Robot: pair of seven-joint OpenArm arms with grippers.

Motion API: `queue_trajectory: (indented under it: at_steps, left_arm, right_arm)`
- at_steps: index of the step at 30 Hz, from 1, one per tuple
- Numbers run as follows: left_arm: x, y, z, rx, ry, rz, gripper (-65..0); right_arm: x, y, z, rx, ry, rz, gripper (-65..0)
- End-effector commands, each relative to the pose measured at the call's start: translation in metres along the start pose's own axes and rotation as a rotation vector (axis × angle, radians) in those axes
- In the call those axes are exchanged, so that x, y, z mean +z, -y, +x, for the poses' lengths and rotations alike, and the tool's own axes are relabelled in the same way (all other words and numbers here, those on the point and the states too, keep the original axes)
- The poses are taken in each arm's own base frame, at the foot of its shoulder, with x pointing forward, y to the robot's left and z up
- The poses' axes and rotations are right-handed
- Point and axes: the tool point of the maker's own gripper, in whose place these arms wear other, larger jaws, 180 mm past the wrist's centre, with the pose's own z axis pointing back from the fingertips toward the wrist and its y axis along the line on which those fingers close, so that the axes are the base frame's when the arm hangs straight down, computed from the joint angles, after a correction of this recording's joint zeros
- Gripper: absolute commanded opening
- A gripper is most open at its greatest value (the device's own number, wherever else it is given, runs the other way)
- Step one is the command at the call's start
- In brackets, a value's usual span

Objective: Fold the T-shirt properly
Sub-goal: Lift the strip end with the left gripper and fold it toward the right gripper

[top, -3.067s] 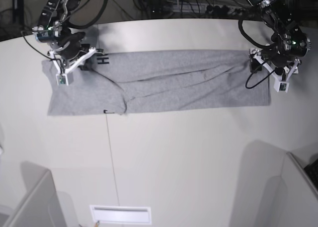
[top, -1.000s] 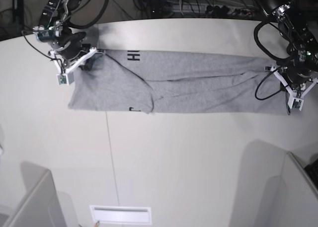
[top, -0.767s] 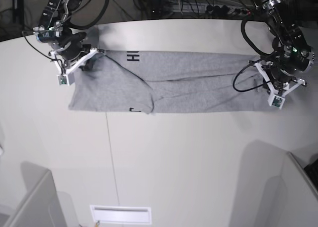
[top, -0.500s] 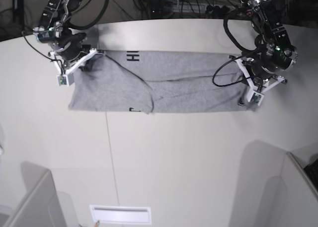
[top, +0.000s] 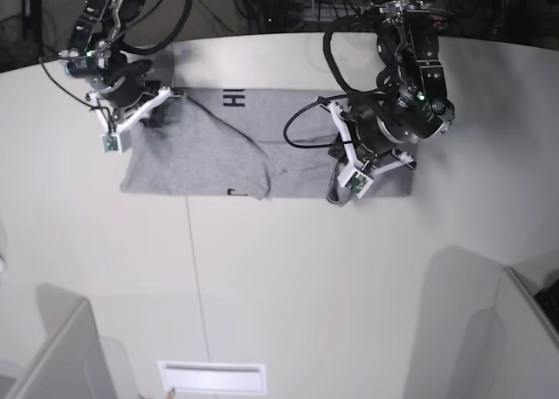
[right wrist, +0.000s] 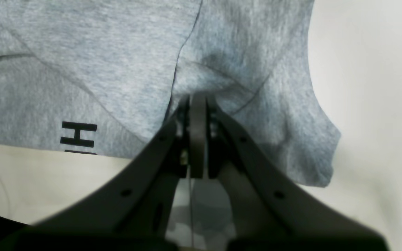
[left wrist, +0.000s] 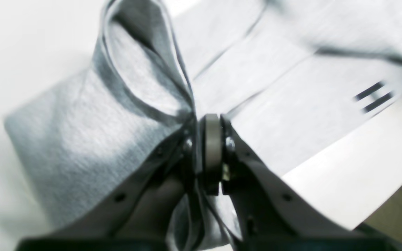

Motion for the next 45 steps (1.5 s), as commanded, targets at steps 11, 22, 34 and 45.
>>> queue_trajectory:
  at_steps: [11, 22, 34, 45]
  left_arm:
    - [-0.012, 0.023, 0.009, -0.002, 0.018, -0.07, -65.0]
    - [-0.012, 0.015, 0.028, 0.04, 0.054, -0.043, -65.0]
    - [-0.012, 0.024, 0.035, 0.06, 0.086, -0.093, -65.0]
    - [-0.012, 0.025, 0.035, 0.061, 0.086, -0.097, -65.0]
  right_arm:
    - [0.002, 0.0, 0.01, -0.001, 0.038, 0.003, -65.0]
    - [0.002, 0.0, 0.01, -0.001, 0.038, 0.003, -65.0]
    - [0.002, -0.001, 0.012, 0.0, 0.041, 0.004, -65.0]
    - [0.002, -0.001, 0.012, 0.0, 0.041, 0.004, -65.0]
